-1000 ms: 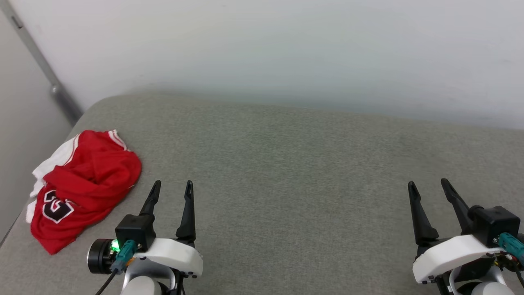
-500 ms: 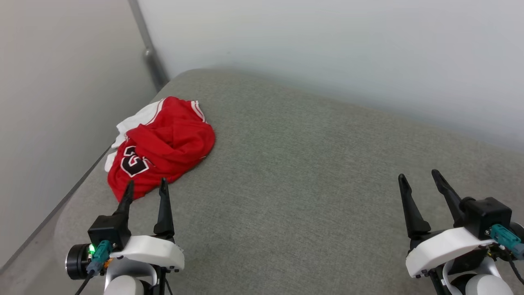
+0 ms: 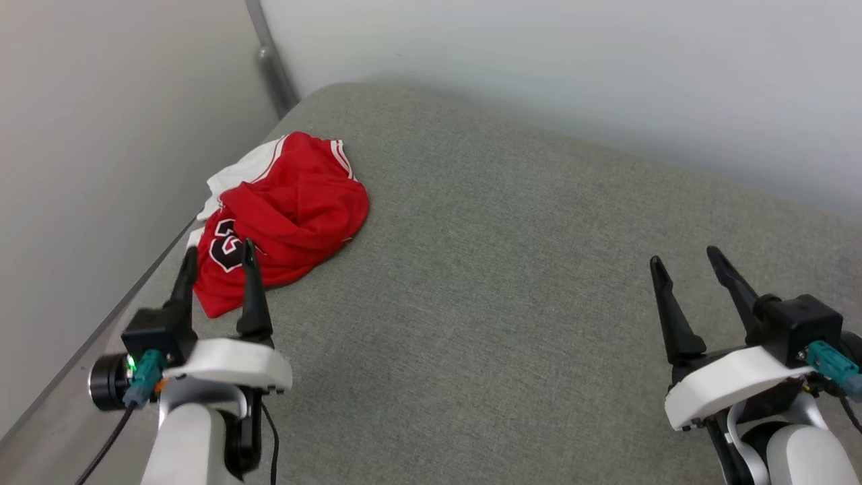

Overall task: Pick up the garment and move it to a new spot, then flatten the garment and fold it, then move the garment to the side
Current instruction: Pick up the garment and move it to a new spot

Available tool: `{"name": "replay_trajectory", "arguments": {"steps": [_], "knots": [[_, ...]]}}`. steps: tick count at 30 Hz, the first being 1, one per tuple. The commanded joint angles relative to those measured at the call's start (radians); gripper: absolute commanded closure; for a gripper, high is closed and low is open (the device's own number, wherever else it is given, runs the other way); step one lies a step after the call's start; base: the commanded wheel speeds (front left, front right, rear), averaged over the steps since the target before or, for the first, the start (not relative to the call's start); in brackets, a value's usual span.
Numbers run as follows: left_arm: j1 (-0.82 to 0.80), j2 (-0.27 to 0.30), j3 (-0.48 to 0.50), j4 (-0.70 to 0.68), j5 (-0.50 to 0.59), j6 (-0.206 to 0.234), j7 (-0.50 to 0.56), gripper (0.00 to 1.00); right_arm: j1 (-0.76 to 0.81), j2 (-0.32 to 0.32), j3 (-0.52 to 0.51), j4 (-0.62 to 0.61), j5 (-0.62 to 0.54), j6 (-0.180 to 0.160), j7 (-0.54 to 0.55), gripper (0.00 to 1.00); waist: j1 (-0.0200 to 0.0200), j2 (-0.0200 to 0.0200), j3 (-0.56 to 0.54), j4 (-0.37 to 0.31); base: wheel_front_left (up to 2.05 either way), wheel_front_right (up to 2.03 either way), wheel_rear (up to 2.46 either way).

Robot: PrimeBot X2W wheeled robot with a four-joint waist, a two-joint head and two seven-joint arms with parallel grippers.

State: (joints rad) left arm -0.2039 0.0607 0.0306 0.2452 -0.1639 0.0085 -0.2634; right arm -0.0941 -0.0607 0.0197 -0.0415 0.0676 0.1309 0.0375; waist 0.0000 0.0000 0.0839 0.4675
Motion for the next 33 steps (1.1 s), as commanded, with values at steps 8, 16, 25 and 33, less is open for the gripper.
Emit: {"name": "replay_trajectory", "arguments": {"steps": [8,16,25,33], "knots": [[-0.300,0.062,0.039,0.045,-0.033,-0.008,0.052,0.00,-0.079,-0.030,0.030,-0.057,-0.004,0.000,0.029,0.00,0.0000,0.0000,0.128,-0.099,0.00,0.00,0.00],[-0.546,0.216,0.080,0.166,-0.090,-0.067,0.307,0.00,-0.144,-0.056,0.055,-0.085,0.007,0.000,0.025,0.00,0.0000,0.0000,0.253,-0.204,0.00,0.00,0.00],[-0.623,0.376,0.065,0.394,-0.184,-0.129,0.682,0.00,-0.182,-0.057,0.054,-0.065,0.023,0.000,0.001,0.00,0.0000,0.0000,0.347,-0.273,0.00,0.00,0.00],[-0.576,0.428,0.058,0.528,-0.292,-0.137,0.981,0.00,-0.199,-0.058,0.057,-0.046,0.033,0.000,-0.011,0.00,0.0000,0.0000,0.381,-0.298,0.00,0.00,0.00]]}}
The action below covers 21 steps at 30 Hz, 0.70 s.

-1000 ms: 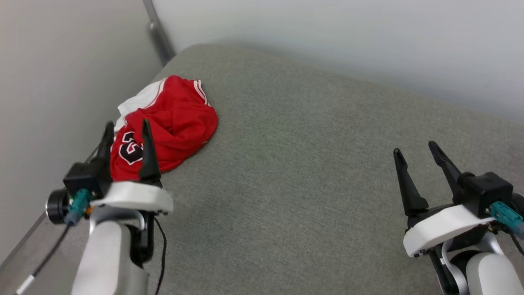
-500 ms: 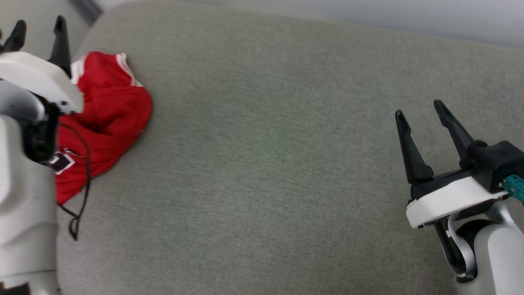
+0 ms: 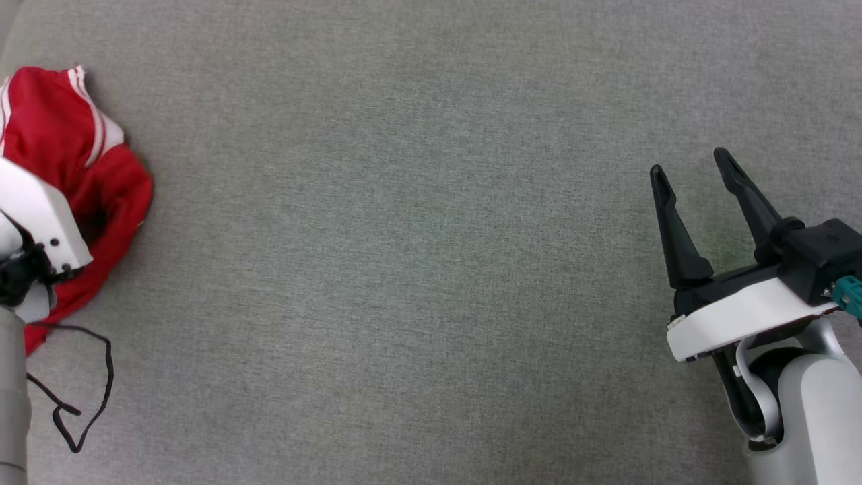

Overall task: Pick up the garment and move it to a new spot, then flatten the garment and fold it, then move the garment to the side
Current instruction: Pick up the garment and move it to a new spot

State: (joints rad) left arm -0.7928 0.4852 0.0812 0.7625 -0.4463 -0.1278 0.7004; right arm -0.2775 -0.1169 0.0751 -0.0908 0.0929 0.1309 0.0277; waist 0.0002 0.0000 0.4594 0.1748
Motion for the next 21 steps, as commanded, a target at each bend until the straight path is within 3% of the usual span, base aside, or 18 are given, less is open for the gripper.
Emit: {"name": "replay_trajectory", "arguments": {"steps": [1,3,4,7,13,21], "knots": [[0.021,0.001,0.012,0.025,-0.023,0.000,0.043,0.00,-0.017,-0.002,0.001,0.004,0.008,0.000,-0.001,0.00,-0.0002,0.0000,0.008,-0.007,0.00,0.00,0.00],[0.036,-0.007,0.024,0.042,-0.040,0.012,0.063,0.00,-0.020,-0.003,0.000,0.006,0.008,0.000,-0.003,0.00,-0.0002,0.0000,0.011,-0.010,0.00,0.00,0.00],[0.045,-0.013,0.029,0.049,-0.049,0.018,0.067,0.45,-0.021,-0.003,-0.001,0.006,0.009,0.000,-0.002,0.00,-0.0002,0.0000,0.012,-0.012,0.00,0.00,0.00],[0.059,-0.030,0.041,0.052,-0.062,0.032,0.036,1.00,-0.025,-0.001,-0.008,0.002,0.012,0.000,-0.004,0.00,-0.0002,0.0000,0.009,-0.014,0.00,0.00,0.00],[0.047,-0.010,0.037,0.022,-0.031,0.056,-0.068,1.00,-0.022,-0.002,-0.020,0.002,0.007,0.000,-0.006,0.00,-0.0002,0.0000,-0.020,-0.005,0.00,0.00,0.00],[-0.015,0.037,0.016,-0.050,0.055,0.096,-0.304,1.00,0.012,0.017,-0.026,0.015,0.015,0.000,-0.013,0.00,-0.0002,0.0000,-0.104,0.009,0.00,0.00,0.00]]}}
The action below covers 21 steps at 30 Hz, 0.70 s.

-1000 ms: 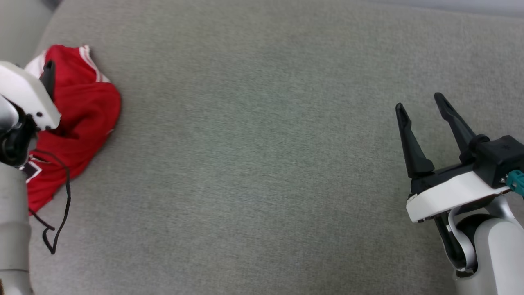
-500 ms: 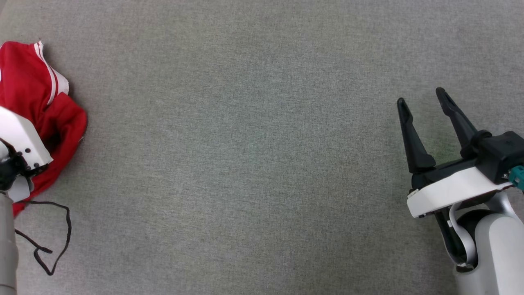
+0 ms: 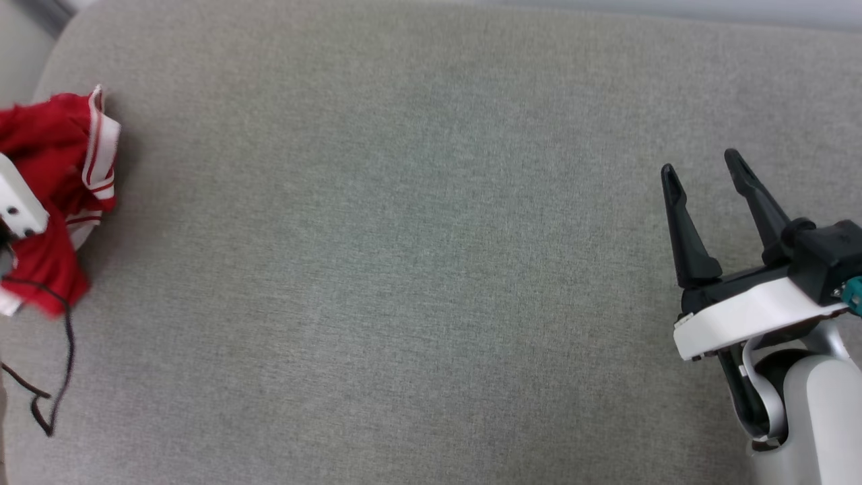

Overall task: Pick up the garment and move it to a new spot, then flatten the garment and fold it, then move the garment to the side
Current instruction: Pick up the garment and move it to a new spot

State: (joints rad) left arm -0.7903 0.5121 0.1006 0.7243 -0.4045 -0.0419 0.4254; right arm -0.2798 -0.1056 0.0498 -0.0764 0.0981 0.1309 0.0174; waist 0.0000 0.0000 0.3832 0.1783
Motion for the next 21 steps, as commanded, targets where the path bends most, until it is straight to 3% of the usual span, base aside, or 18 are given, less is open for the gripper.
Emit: {"name": "replay_trajectory", "arguments": {"steps": [1,8,12,13,16,21], "knots": [[-0.027,0.015,-0.009,-0.023,0.028,0.019,-0.068,1.00,0.017,0.008,-0.001,0.000,0.002,0.000,-0.008,0.00,0.0000,0.0000,-0.042,0.006,0.00,0.00,0.00],[-0.082,0.026,-0.047,-0.082,0.095,0.034,-0.248,1.00,0.057,0.028,-0.020,-0.001,0.002,0.000,-0.008,0.00,0.0000,0.0000,-0.128,0.006,0.00,0.00,0.00],[-0.113,0.000,-0.075,-0.118,0.116,0.027,-0.348,1.00,0.085,0.040,-0.027,-0.001,0.002,0.000,-0.009,0.00,0.0000,0.0000,-0.180,-0.006,0.00,0.00,0.00],[-0.120,-0.029,-0.091,-0.141,0.119,0.029,-0.385,1.00,0.098,0.043,-0.033,-0.001,0.001,0.000,-0.009,0.00,0.0000,0.0000,-0.204,-0.018,0.00,0.00,0.00],[-0.117,-0.048,-0.111,-0.162,0.124,0.021,-0.406,1.00,0.110,0.046,-0.034,-0.002,0.002,0.000,-0.005,0.00,0.0000,0.0000,-0.228,-0.037,0.00,0.00,0.00],[-0.059,-0.156,-0.174,-0.249,0.108,0.002,-0.444,1.00,0.149,0.054,-0.046,-0.011,0.001,0.000,0.001,0.00,0.0000,0.0000,-0.281,-0.117,0.00,0.00,0.00]]}}
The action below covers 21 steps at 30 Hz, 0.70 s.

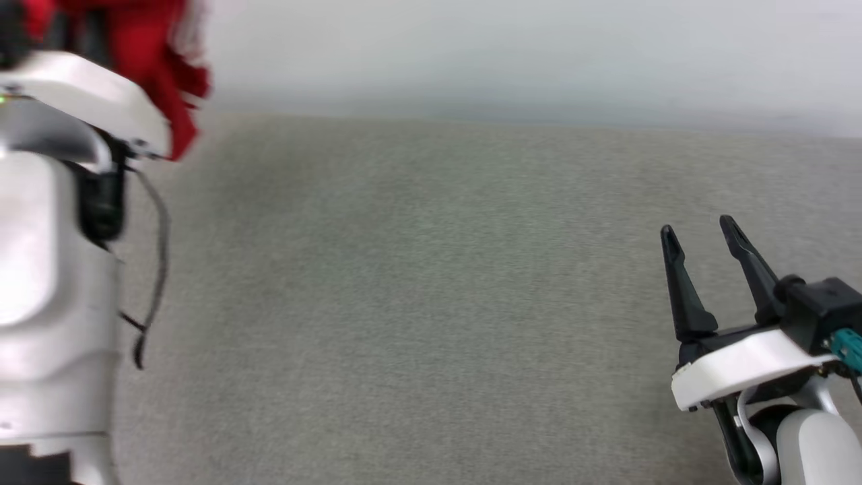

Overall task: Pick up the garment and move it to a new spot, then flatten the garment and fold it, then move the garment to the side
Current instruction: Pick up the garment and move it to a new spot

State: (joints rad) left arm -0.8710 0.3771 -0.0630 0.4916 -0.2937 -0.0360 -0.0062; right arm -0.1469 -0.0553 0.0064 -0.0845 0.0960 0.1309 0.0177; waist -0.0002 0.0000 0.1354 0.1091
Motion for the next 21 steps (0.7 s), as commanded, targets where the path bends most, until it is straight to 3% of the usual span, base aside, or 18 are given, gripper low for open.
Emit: {"name": "replay_trajectory", "arguments": {"steps": [1,3,12,21], "knots": [[0.038,-0.045,-0.017,-0.031,-0.015,-0.006,-0.023,1.00,0.021,0.005,-0.003,-0.005,0.005,0.000,0.003,0.00,0.0002,0.0000,-0.039,-0.066,0.00,0.00,0.00],[0.054,-0.062,-0.029,-0.043,-0.012,-0.008,-0.033,1.00,0.029,0.005,-0.005,-0.008,0.002,0.000,0.006,0.00,0.0002,0.0000,-0.043,-0.083,0.00,0.00,0.00],[0.215,-0.253,-0.179,-0.116,-0.057,-0.053,-0.059,1.00,0.057,0.006,-0.016,-0.037,0.026,0.000,0.018,0.00,0.0002,0.0000,-0.020,-0.244,0.00,0.00,0.00],[0.477,-0.309,-0.327,-0.124,-0.097,-0.054,-0.026,1.00,0.057,0.006,0.000,-0.023,0.058,0.000,0.003,0.00,0.0002,0.0000,0.039,-0.336,0.00,0.00,0.00]]}}
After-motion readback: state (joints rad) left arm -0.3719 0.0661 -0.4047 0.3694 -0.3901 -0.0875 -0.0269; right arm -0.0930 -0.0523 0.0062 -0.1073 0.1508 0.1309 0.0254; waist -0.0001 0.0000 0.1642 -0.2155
